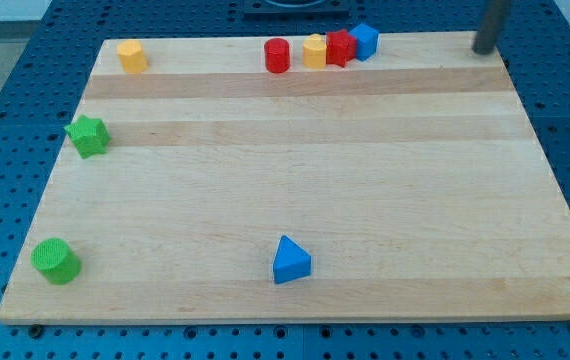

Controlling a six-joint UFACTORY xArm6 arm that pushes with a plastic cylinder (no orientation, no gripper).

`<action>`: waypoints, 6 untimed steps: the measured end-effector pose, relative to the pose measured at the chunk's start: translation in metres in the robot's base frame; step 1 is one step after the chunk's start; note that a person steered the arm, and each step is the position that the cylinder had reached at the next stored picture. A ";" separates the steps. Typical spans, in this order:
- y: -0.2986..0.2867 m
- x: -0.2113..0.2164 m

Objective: Move your arm towards the yellow hexagon

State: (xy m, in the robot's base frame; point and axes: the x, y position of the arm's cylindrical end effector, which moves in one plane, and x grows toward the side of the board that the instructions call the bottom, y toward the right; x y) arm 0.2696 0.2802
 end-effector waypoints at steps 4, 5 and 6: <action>-0.416 0.068; -0.582 0.053; -0.585 0.051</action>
